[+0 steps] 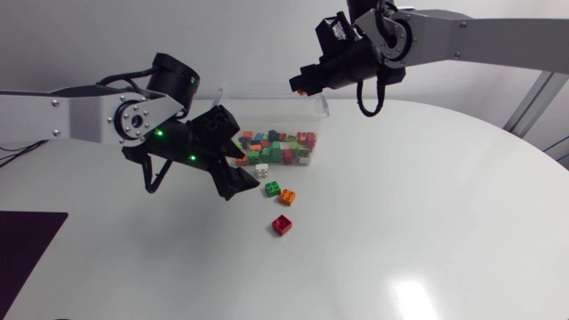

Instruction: Place the duplo bricks in the container

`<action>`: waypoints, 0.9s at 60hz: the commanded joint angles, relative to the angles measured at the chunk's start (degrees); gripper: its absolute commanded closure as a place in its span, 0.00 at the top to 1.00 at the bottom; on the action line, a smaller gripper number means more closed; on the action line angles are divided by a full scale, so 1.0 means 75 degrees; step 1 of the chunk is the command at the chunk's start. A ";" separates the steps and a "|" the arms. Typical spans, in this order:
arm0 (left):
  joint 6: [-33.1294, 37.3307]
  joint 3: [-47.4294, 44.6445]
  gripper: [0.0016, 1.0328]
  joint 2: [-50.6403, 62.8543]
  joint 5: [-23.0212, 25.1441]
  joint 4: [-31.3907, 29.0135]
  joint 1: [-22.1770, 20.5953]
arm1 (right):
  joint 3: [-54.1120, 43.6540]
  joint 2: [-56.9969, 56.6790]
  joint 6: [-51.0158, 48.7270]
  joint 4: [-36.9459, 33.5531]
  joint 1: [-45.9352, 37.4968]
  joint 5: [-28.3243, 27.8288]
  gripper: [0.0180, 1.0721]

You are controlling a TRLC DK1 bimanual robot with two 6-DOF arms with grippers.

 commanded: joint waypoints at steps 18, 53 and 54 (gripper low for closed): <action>-0.0647 -0.0127 0.96 0.1092 -0.0566 -0.0204 -0.1046 | 0.0428 0.0375 -0.0119 0.0141 -0.0202 0.0192 0.95; -0.2135 0.0975 0.89 0.2557 -0.1632 -0.0438 -0.2101 | -0.2690 -0.2789 -0.0166 0.0352 -0.0612 0.0039 0.95; -0.2170 0.0998 0.88 0.2592 -0.1679 -0.0438 -0.2124 | -0.2772 -0.2859 -0.0166 0.0352 -0.0624 0.0039 0.95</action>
